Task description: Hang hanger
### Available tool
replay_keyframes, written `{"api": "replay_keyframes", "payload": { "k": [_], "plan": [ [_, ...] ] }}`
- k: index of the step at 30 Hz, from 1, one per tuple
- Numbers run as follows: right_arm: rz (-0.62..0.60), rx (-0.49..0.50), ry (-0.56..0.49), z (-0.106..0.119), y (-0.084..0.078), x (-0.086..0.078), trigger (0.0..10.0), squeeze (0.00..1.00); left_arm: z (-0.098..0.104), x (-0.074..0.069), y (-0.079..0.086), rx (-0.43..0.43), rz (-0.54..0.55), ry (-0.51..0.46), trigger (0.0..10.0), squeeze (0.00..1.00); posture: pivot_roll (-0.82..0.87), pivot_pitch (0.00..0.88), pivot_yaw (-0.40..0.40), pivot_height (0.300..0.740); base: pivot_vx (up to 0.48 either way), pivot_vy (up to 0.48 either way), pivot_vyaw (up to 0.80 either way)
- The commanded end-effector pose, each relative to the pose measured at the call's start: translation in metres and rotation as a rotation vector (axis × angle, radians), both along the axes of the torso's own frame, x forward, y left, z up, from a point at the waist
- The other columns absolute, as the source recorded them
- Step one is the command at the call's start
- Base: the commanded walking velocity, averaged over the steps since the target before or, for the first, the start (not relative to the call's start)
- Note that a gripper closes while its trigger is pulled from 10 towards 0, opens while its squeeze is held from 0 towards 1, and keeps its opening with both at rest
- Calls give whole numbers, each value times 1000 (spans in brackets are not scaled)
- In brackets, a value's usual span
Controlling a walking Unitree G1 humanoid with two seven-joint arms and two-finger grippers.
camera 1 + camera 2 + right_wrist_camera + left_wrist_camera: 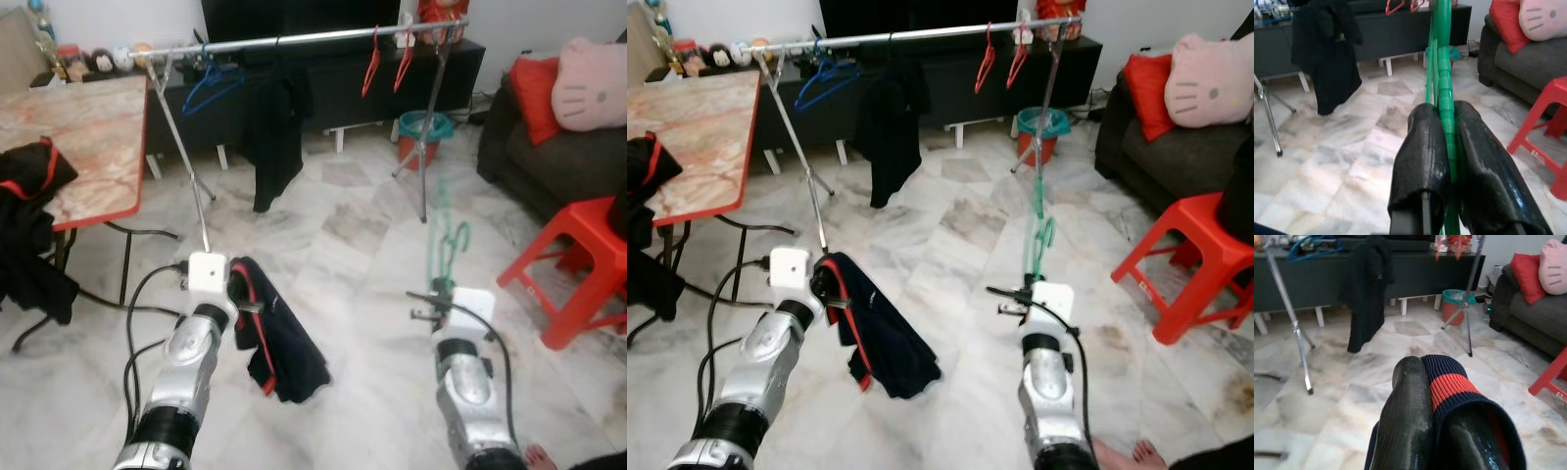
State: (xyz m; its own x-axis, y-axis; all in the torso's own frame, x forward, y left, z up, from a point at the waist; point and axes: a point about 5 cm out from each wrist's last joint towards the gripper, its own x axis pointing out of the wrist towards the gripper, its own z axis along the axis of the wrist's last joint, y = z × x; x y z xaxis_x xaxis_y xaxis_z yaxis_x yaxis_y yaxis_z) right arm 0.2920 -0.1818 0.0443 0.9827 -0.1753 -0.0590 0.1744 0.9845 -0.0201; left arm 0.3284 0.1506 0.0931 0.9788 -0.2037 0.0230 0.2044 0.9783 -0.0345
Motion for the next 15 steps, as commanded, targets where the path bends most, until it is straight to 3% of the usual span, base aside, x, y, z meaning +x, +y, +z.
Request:
{"api": "replay_keyframes", "payload": {
  "k": [1, 5, 15],
  "plan": [
    [33, 4, -17, 4, 9, 4, 10000, 0, 4, 1, 8, 17, 26, -16, 10000, 0, -133, 0, -8, 740, 0, 315, 800],
    [39, 10, -18, 4, 10, 4, 10000, 0, 4, 1, 8, 18, 30, -15, 10000, 0, -132, 0, -11, 740, 0, 314, 716],
    [44, 13, -18, 5, 11, 5, 10000, 0, 3, 2, 8, 19, 39, -14, 10000, 0, -133, 0, -12, 740, 0, 314, 0]
  ]
}}
